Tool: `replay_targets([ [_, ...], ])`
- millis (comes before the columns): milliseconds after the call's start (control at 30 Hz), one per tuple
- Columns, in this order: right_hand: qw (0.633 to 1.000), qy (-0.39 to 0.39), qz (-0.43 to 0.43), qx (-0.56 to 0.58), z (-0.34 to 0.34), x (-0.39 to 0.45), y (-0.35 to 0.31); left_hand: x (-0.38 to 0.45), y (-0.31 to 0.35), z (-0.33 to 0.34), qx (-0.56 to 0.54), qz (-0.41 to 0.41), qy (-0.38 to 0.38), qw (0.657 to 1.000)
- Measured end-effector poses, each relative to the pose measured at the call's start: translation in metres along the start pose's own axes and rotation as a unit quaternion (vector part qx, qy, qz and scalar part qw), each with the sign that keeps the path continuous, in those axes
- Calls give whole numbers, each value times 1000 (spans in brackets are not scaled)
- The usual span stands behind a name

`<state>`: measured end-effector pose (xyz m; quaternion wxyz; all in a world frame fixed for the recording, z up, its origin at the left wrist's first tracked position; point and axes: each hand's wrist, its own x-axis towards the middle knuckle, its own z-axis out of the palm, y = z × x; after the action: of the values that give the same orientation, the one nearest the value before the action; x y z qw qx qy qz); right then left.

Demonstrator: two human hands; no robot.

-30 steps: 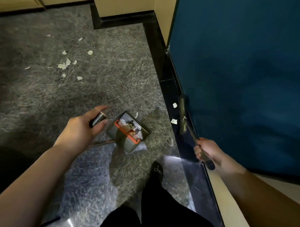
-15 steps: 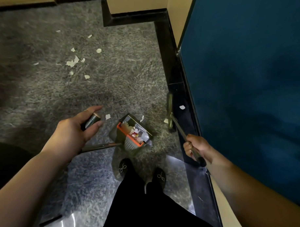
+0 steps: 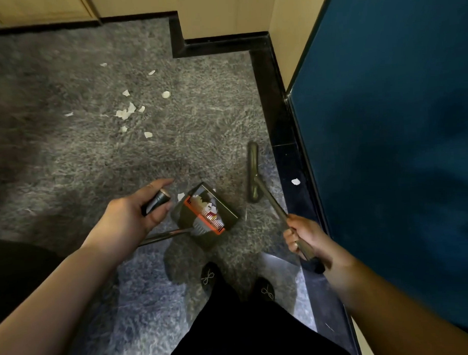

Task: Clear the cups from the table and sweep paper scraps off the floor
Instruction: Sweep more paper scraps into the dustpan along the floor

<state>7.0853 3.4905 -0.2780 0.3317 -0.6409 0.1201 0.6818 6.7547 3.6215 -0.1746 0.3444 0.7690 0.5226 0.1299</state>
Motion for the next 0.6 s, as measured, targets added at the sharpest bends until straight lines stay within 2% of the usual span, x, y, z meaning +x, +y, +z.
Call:
replay_targets([
  [100, 997, 58, -54, 15, -20, -9, -3, 10, -5, -5, 10, 5, -4, 1000],
  [300, 992, 106, -56, 31, -73, -8, -27, 31, 6, -9, 20, -8, -12, 1000],
  [533, 980, 177, -58, -70, -97, 24, -63, 63, 30, 2, 5, -36, 7, 999],
  [600, 979, 170, -63, -92, -99, 33, -67, 72, 36, 6, -5, -50, 7, 999],
])
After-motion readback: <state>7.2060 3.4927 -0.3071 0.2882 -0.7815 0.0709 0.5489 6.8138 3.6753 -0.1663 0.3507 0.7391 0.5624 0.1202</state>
